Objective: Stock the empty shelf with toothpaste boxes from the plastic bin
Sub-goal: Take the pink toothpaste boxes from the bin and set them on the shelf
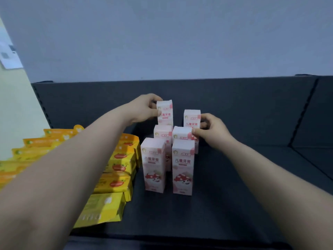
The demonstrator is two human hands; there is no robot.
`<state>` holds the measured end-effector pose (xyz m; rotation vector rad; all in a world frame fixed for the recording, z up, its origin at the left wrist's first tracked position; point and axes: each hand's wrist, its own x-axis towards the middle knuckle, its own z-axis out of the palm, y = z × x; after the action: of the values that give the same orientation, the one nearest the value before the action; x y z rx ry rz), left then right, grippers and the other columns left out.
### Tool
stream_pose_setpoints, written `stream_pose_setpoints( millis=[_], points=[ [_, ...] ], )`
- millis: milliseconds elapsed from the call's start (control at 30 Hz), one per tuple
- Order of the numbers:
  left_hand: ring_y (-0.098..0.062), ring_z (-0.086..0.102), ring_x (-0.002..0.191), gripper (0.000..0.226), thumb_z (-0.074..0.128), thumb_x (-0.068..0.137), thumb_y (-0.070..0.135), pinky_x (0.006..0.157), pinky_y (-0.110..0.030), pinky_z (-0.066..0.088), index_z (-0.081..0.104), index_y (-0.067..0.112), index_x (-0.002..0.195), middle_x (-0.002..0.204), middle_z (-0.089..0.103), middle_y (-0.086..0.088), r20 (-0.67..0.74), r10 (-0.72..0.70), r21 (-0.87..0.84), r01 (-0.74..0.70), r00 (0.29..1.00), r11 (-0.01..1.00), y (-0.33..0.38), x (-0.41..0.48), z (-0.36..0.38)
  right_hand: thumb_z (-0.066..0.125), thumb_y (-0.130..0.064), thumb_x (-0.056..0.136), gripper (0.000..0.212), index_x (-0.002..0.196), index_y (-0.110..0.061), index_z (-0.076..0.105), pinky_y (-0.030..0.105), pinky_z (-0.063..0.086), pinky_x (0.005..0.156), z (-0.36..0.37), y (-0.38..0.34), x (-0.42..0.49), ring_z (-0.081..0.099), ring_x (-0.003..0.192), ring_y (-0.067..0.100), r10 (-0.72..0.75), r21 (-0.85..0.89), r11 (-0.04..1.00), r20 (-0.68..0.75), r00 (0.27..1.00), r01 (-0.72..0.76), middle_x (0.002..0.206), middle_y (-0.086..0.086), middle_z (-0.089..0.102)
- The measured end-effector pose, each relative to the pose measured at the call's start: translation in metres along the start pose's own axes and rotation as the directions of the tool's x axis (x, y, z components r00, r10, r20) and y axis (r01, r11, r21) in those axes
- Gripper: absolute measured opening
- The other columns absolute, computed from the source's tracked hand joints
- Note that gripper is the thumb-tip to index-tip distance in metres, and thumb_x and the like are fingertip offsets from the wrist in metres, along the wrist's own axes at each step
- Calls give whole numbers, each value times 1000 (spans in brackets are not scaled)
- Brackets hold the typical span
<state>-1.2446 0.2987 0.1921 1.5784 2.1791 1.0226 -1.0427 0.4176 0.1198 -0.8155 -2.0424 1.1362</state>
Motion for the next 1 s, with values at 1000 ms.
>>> stream_pose_setpoints(
  millis=[1000],
  points=[
    [-27,46,125,54,53,92,35,100,-42,41,37,20,141,136,48,-7,-1,553,331,-521,834,787,173,-145,154,56,-30,94,53,143,-30,37,20,31,100,-143,-10,-241,39,133,8,-52,-279,960,-292,955,-33,144,-2,44]
  ],
)
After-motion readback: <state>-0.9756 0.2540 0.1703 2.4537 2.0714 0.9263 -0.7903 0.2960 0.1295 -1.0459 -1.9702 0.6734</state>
